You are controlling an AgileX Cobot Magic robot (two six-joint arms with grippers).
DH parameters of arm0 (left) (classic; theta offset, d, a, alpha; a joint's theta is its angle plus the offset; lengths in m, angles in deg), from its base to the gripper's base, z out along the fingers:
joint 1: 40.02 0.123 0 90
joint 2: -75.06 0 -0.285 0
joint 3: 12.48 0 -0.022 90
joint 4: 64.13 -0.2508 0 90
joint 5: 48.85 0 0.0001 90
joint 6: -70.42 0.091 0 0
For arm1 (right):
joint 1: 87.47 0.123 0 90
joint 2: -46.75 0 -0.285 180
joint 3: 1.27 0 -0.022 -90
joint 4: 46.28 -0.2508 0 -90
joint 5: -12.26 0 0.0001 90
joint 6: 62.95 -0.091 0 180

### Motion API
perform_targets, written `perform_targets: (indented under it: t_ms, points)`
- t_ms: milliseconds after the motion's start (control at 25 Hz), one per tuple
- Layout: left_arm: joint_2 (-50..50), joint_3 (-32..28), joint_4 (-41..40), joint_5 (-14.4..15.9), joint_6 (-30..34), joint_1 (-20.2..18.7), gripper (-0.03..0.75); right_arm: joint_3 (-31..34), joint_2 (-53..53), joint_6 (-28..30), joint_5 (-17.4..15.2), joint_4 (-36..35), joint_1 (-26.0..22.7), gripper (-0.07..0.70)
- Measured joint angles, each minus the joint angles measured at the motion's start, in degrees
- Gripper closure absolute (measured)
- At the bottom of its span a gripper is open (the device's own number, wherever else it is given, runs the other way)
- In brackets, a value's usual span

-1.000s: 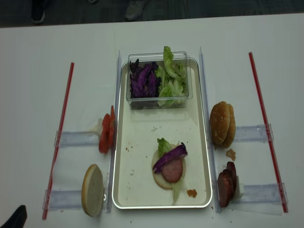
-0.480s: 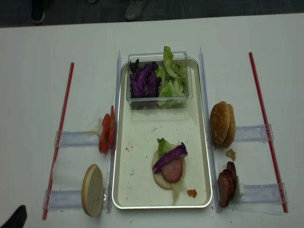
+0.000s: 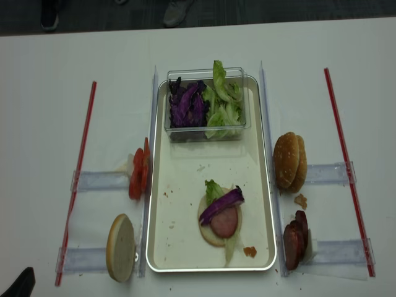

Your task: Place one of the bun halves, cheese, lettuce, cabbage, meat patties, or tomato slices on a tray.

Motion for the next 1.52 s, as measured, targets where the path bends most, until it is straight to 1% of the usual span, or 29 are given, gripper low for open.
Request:
perform_targets:
  t_ms: [1520]
  points:
    - [0.0, 0.0, 0.0, 0.0, 0.0, 0.0, 0.306, 0.0, 0.0, -0.1, 0.0, 0.0, 0.0, 0.197]
